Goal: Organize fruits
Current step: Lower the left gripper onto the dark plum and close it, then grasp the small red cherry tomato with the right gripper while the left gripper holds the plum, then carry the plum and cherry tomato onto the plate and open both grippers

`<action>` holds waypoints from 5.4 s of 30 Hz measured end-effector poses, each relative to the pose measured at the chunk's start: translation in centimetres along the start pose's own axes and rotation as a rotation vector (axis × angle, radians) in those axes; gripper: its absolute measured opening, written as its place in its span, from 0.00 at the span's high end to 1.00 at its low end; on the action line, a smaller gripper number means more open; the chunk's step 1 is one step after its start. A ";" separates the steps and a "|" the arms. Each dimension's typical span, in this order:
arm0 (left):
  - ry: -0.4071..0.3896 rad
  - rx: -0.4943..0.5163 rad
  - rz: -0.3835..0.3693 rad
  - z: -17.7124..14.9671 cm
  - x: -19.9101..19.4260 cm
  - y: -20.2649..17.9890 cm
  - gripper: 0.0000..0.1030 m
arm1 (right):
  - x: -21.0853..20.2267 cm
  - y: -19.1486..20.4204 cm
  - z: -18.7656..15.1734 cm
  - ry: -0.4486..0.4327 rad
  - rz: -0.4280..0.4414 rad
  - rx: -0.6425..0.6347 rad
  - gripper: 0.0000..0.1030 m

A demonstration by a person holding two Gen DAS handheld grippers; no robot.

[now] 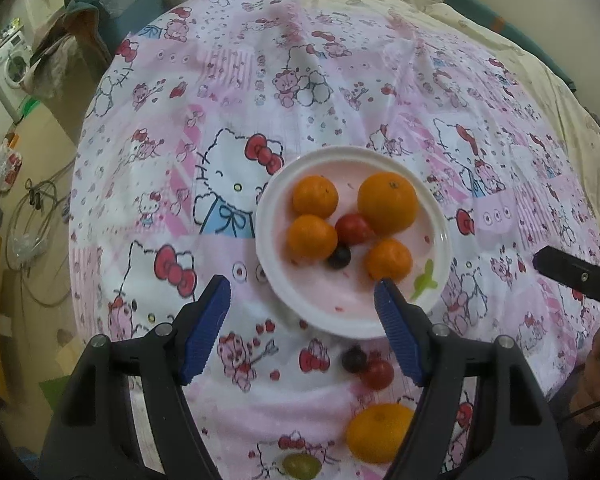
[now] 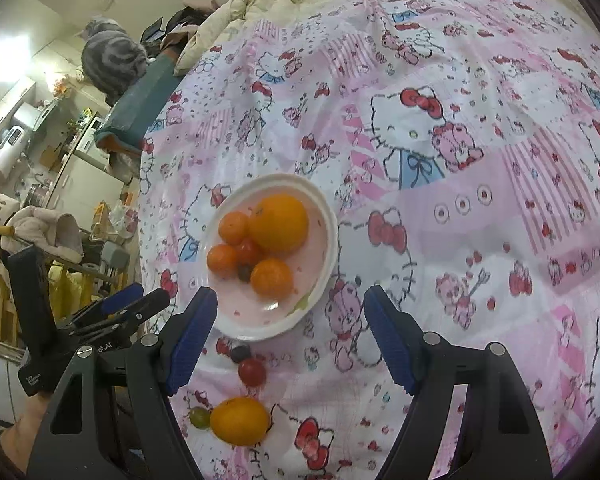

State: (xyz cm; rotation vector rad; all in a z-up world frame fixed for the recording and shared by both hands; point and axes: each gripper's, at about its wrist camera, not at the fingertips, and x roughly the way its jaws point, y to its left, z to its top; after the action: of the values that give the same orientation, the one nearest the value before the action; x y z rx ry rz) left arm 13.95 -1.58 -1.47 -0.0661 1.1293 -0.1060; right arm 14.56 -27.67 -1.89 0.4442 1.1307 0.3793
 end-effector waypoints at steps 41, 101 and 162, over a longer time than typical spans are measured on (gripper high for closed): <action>0.304 -0.190 -0.147 -5.0 8.1 -1.2 0.65 | 1.3 -1.3 -3.6 0.039 -0.009 0.091 0.24; 0.145 -0.149 0.051 -5.1 3.0 3.3 0.83 | 7.9 5.2 -6.6 0.231 -0.024 -0.202 0.71; 0.133 0.081 -0.012 1.0 7.8 -3.6 0.82 | 8.8 -0.3 3.0 0.132 -0.014 -0.064 0.70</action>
State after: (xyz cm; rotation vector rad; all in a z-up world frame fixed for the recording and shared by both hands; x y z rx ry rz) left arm 17.97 -6.13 -7.71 0.0069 1.2557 -0.1686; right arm 20.74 -23.97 -7.83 0.3585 1.2459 0.4360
